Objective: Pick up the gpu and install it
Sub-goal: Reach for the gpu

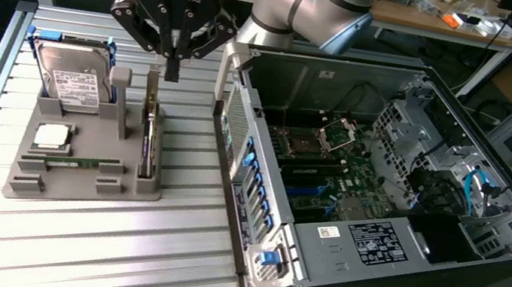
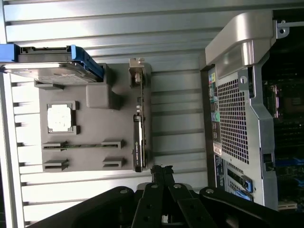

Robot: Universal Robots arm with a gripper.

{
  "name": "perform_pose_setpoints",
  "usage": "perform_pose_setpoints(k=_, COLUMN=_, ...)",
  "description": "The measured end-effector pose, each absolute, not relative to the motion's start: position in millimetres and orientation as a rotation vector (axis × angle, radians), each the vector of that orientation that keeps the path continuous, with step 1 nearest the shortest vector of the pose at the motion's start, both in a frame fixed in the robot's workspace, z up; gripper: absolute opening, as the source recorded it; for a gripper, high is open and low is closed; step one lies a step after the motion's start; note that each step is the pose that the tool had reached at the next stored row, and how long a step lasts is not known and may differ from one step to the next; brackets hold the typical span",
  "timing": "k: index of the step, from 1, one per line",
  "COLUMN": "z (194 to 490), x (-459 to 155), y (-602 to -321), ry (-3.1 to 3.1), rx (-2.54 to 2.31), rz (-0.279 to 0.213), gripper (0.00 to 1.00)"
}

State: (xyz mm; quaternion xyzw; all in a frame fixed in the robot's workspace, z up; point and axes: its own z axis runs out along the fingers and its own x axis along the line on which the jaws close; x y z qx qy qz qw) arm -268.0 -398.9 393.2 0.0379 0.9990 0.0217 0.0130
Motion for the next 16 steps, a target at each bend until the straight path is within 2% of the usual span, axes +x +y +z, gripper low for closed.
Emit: perform_pose_setpoints(k=16, z=393.1, x=-280.3, y=-399.0, ry=3.112, rx=0.118, rz=0.068, gripper=0.11)
